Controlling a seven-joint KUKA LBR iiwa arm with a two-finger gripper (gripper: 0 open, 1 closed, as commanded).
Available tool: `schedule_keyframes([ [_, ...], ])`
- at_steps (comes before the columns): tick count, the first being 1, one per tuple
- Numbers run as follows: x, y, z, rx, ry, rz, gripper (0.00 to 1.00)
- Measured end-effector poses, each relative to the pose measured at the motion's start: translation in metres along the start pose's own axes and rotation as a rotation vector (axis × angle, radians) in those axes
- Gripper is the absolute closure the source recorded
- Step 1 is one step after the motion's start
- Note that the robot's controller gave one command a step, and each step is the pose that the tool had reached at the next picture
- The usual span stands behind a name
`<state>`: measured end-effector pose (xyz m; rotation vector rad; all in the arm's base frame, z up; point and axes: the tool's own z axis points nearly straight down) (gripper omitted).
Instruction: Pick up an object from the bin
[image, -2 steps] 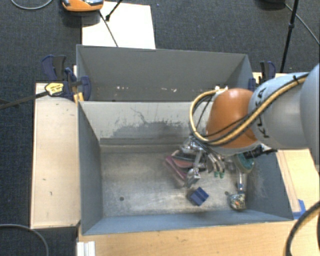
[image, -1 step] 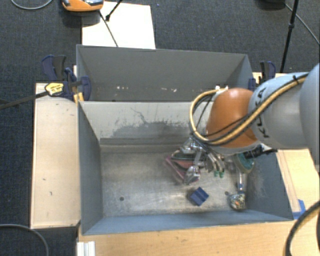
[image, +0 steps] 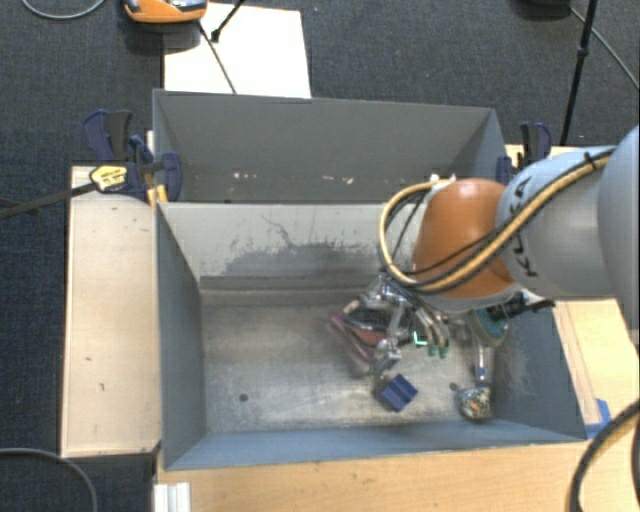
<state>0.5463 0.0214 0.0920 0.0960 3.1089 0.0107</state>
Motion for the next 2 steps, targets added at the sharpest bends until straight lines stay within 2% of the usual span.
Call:
schedule_keyframes([
  [1,-0.002,0.0,-0.003,-0.001,-0.007,0.003,1.0],
  [2,-0.001,-0.005,-0.145,0.005,0.023,-0.206,1.0],
])
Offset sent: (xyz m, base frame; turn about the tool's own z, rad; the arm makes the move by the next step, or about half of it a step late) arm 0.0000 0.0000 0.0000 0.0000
